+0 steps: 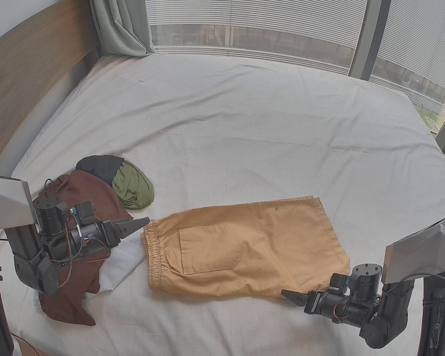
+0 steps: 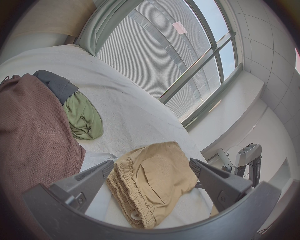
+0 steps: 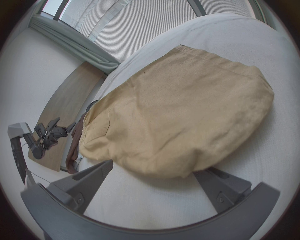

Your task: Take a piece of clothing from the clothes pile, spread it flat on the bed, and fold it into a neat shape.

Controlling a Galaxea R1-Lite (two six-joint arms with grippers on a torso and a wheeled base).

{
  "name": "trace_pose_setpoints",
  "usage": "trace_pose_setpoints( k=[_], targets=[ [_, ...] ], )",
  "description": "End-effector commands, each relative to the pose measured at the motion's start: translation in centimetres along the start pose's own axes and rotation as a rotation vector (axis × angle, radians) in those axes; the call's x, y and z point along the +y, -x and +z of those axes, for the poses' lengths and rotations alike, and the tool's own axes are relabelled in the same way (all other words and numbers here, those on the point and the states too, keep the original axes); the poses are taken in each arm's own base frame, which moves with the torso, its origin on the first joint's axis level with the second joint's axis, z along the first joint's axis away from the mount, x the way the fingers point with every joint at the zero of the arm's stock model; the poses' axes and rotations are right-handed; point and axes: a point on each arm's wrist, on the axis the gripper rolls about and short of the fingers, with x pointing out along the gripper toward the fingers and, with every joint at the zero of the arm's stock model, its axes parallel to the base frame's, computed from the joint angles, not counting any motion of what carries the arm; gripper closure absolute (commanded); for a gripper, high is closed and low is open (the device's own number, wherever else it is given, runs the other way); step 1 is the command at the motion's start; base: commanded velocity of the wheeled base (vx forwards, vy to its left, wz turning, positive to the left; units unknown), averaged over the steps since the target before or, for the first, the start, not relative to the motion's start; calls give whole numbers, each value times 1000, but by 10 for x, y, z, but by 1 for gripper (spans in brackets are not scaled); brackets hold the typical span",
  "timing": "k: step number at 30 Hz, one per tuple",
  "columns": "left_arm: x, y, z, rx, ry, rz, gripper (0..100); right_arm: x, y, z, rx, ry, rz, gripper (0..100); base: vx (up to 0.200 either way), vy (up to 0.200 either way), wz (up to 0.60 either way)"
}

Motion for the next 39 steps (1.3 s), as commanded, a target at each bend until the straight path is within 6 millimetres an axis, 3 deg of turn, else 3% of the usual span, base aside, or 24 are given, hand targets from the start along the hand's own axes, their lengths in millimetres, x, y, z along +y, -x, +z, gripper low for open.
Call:
trace_pose_setpoints(
  k=[1, 9, 21, 28, 39],
  targets=[
    [-1, 1, 2, -5, -5, -1, 0, -1, 7, -9, 50, 24, 1, 0, 0, 0, 0],
    [-11, 2, -4, 22, 2, -21, 0, 5, 24, -17, 139, 77, 99, 0, 0, 0, 0],
    [-15, 2, -13, 54, 17, -22, 0, 34, 52, 23, -7, 166, 273, 0, 0, 0, 0],
    [-16, 4, -20, 78, 36, -18, 0, 34, 51, 43, -92, 136, 275, 0, 0, 0, 0],
    [-7, -5, -35, 123, 63, -14, 0, 30, 50, 44, -95, 131, 264, 0, 0, 0, 0]
  ],
)
